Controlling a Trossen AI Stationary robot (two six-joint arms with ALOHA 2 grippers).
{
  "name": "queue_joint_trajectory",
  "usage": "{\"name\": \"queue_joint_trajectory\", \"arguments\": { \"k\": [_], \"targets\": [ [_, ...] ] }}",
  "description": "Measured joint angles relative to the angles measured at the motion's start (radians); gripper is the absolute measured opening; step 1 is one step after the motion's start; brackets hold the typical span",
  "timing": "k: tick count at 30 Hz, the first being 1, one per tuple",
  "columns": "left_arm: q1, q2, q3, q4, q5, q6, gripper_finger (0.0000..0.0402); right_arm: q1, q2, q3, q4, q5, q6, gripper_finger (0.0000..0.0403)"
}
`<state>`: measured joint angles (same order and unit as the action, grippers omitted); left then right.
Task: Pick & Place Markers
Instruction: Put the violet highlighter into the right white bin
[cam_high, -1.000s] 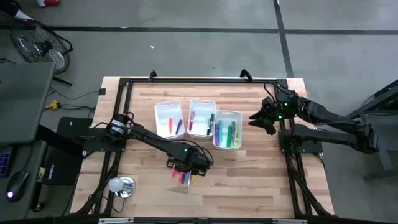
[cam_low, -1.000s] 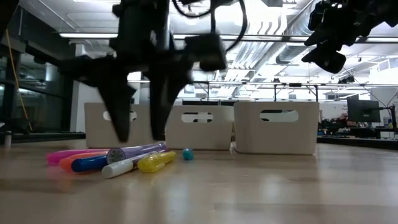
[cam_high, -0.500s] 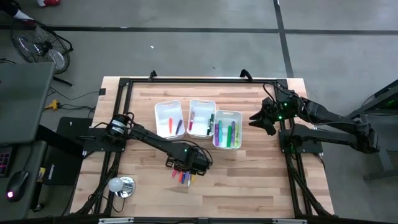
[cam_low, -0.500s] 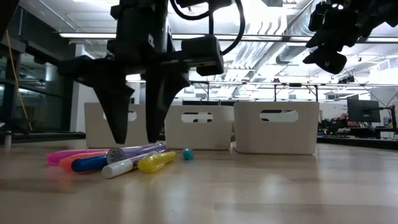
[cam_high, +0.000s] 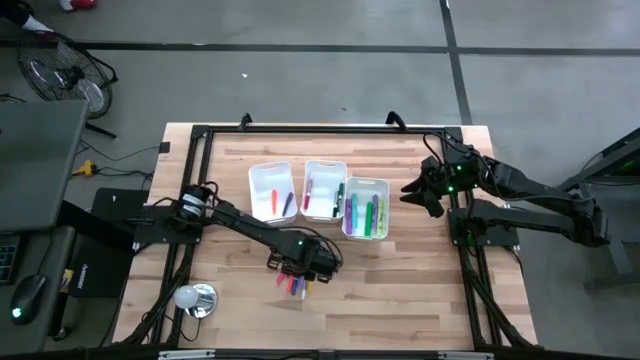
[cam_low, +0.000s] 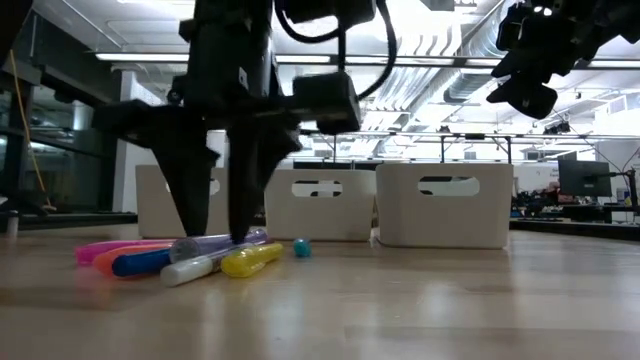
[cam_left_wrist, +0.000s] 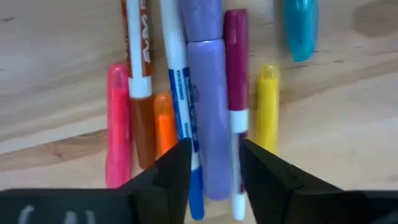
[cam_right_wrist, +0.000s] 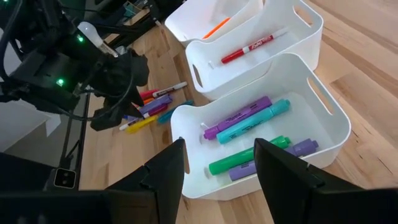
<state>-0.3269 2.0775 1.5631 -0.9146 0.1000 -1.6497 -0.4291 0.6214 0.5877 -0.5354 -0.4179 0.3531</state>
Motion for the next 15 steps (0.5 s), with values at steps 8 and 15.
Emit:
{"name": "queue_joint_trajectory", "arguments": {
  "k": [8, 15],
  "targets": [
    [0.0, -0.002, 0.0, 0.038, 0.007, 0.025, 0.0097, 0.0, 0.0, 0.0, -0.002, 0.0, -0.007, 0.0181],
    [0.0, -0.002, 0.0, 0.034, 0.003, 0.025, 0.0096, 0.0, 0.0, 0.0, -0.007, 0.0, -0.007, 0.0181]
  ]
}}
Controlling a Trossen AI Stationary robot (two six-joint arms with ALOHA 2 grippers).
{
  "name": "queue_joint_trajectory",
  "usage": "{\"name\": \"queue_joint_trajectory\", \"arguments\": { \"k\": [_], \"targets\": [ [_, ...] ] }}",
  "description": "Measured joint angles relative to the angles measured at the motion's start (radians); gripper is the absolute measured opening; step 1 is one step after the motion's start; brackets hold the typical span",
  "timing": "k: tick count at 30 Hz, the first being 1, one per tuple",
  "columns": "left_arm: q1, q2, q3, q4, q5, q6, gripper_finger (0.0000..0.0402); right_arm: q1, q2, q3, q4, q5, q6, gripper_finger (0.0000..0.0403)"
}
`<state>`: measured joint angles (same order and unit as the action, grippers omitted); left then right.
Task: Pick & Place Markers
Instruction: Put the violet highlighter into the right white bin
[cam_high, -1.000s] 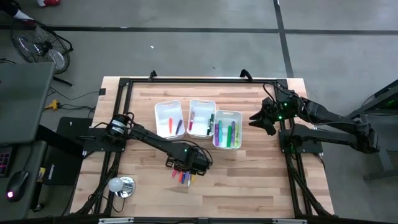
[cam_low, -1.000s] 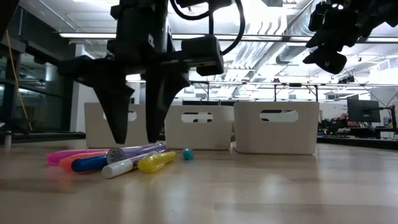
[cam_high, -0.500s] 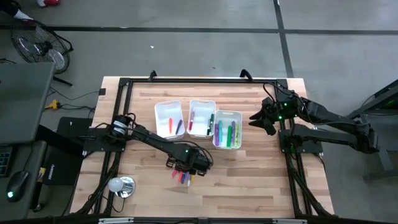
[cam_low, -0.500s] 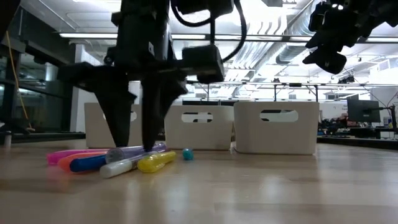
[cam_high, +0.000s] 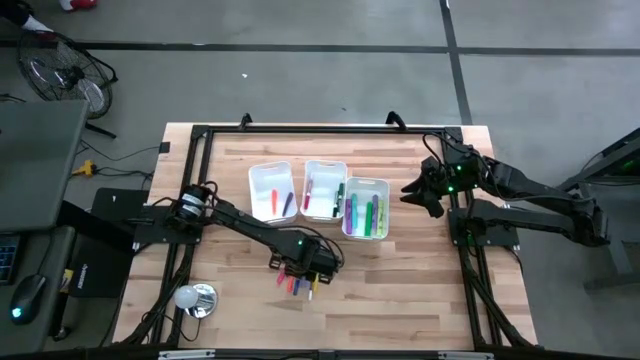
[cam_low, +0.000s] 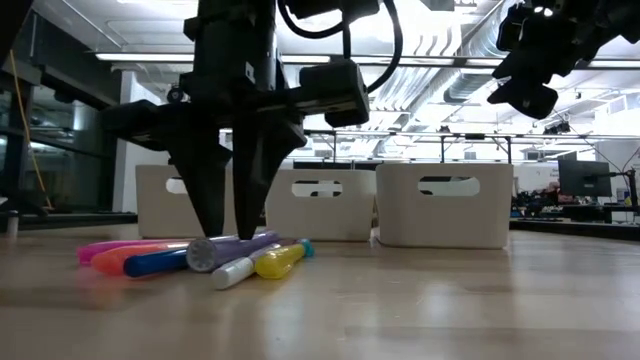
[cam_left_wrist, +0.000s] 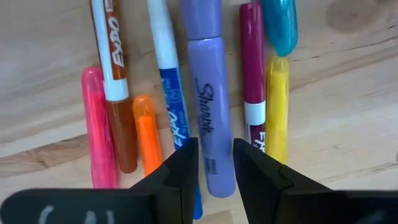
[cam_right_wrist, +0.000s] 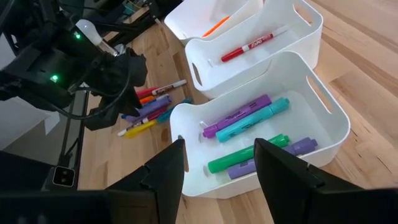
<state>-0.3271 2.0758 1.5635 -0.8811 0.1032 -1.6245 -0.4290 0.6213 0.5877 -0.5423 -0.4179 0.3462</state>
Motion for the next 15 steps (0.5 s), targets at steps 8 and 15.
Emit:
{"name": "queue_joint_trajectory", "arguments": {
  "k": [8, 15],
  "targets": [
    [0.007, 0.052, 0.003, 0.061, 0.086, 0.044, 0.0096, 0.0, 0.0, 0.0, -0.044, 0.0, -0.014, 0.0181],
    [0.006, 0.077, 0.004, 0.059, 0.058, 0.054, 0.0096, 0.0, 0.0, 0.0, -0.066, 0.005, -0.011, 0.0181]
  ]
}}
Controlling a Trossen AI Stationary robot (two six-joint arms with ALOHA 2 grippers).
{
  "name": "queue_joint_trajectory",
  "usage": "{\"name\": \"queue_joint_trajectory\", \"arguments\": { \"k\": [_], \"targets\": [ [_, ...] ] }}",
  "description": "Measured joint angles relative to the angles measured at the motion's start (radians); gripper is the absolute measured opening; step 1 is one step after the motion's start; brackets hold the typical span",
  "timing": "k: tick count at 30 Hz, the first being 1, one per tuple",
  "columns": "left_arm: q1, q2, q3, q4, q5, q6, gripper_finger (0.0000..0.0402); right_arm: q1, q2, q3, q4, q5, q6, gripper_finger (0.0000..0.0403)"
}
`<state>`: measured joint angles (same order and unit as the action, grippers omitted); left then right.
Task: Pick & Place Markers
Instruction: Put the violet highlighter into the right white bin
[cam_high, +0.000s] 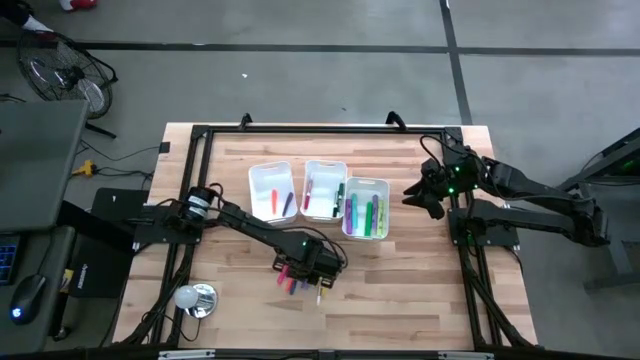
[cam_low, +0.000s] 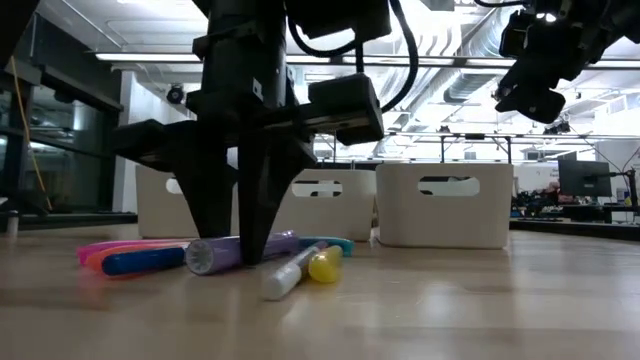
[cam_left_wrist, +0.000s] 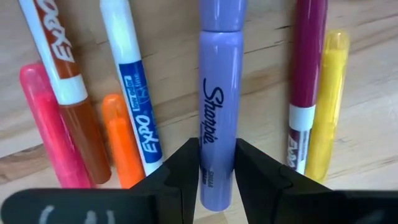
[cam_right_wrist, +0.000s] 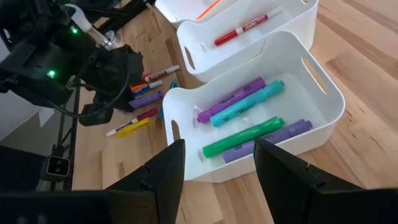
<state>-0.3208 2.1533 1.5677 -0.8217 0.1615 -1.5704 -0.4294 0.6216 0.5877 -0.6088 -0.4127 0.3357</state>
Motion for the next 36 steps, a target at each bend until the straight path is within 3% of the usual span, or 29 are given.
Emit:
{"name": "queue_joint_trajectory", "arguments": {
  "k": [9, 36],
  "targets": [
    [-0.003, 0.003, 0.0, -0.019, -0.082, 0.081, 0.0096, 0.0, 0.0, 0.0, -0.011, 0.002, 0.002, 0.0181],
    [-0.015, 0.028, -0.003, -0.022, -0.14, 0.177, 0.0096, 0.0, 0.0, 0.0, -0.032, -0.013, -0.003, 0.0181]
  ]
}}
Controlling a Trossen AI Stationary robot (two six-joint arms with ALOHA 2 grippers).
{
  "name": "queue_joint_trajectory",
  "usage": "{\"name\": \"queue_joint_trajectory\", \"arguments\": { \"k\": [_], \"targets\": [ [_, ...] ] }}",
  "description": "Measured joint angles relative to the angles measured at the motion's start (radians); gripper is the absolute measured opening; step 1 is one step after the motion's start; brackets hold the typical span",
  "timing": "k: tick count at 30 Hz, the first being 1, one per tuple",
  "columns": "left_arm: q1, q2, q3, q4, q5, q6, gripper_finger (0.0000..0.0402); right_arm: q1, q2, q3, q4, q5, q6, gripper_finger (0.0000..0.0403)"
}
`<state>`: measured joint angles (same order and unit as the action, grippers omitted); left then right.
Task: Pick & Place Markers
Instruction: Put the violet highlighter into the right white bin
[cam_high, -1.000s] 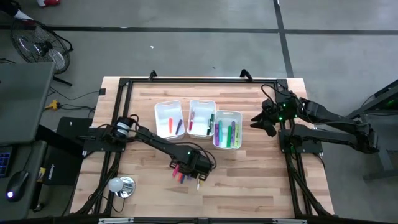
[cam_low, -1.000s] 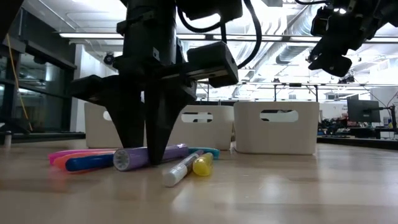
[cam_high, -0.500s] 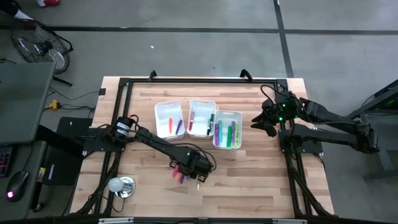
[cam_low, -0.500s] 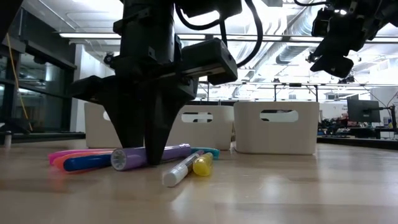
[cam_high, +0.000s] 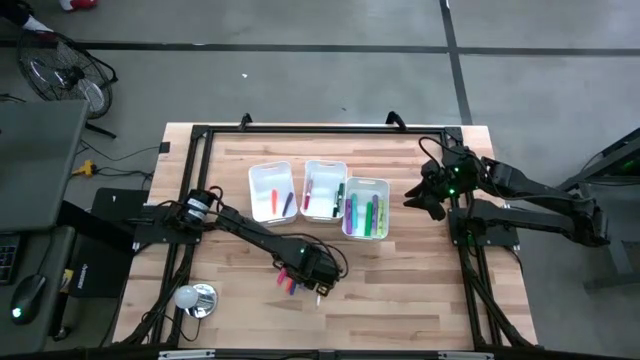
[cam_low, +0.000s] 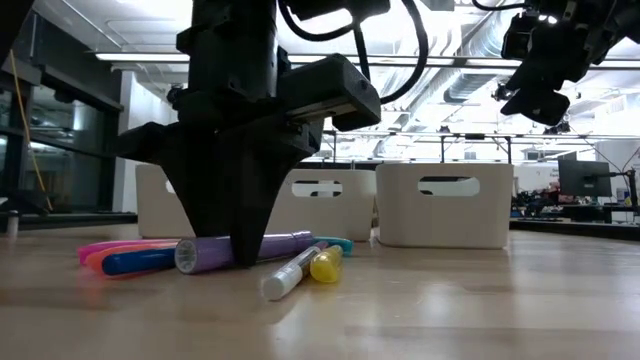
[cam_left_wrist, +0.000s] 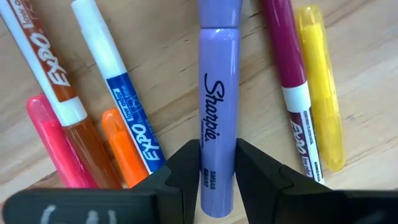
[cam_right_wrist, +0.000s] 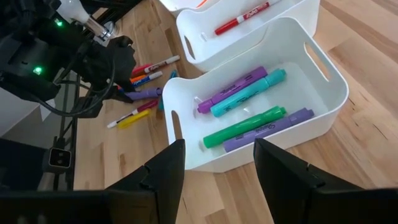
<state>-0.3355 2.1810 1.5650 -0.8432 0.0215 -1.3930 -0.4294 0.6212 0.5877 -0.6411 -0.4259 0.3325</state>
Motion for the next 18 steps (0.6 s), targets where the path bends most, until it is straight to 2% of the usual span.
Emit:
{"name": "queue_joint_trajectory", "arguments": {
  "k": [6, 11, 18],
  "targets": [
    [0.001, 0.008, 0.001, -0.005, 0.008, 0.024, 0.0093, 0.0, 0.0, 0.0, -0.011, 0.0, 0.004, 0.0181],
    [0.002, 0.008, 0.001, -0.005, 0.028, 0.061, 0.0061, 0.0, 0.0, 0.0, -0.023, 0.0, 0.006, 0.0181],
    [0.002, 0.008, 0.001, -0.005, 0.025, 0.062, 0.006, 0.0, 0.0, 0.0, -0.025, 0.007, 0.003, 0.0181]
  ]
}}
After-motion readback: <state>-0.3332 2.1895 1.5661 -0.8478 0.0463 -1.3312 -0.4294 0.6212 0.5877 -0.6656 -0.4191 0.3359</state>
